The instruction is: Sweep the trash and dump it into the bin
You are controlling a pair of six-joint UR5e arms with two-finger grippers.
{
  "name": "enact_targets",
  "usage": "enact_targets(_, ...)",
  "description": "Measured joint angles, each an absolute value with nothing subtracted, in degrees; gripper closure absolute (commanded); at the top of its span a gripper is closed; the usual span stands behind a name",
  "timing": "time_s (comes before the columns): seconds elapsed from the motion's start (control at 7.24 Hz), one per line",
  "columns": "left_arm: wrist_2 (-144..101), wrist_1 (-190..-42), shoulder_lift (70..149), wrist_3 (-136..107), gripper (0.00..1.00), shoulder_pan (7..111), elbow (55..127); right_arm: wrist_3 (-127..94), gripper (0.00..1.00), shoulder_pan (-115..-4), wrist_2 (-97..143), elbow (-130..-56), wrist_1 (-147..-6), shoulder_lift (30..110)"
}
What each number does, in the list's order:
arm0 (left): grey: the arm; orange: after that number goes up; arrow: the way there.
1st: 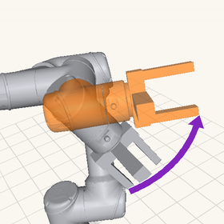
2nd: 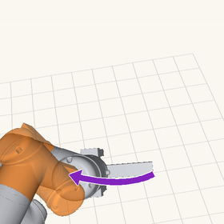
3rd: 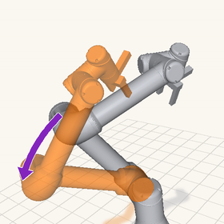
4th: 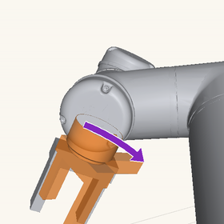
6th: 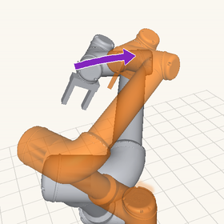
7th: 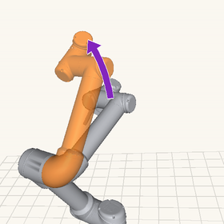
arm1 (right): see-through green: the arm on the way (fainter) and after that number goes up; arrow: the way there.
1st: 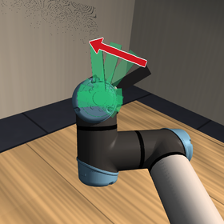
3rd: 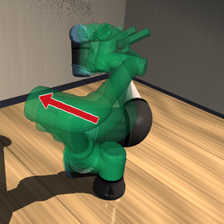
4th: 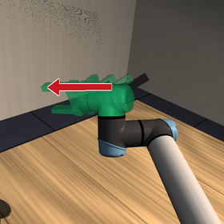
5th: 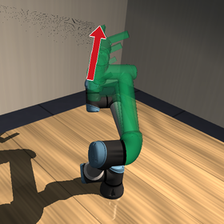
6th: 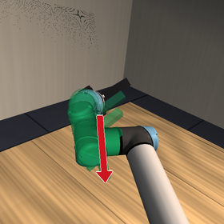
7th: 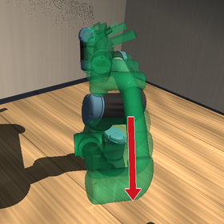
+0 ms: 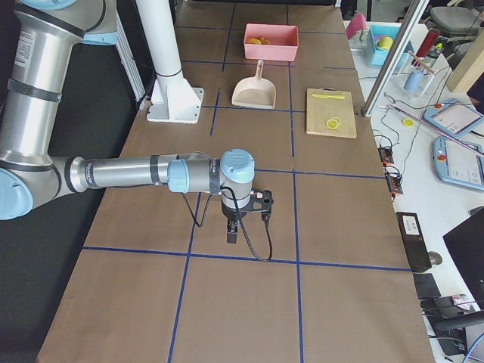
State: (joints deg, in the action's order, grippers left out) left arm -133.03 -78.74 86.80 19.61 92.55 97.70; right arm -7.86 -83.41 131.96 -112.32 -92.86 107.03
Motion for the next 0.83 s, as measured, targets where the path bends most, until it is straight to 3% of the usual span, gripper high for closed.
enact_targets(0.83,-132.8,-81.2,86.6,19.8,0.00,92.5,97.6,-8.0,0.00,-83.4,131.6,-112.3,-92.7,105.5)
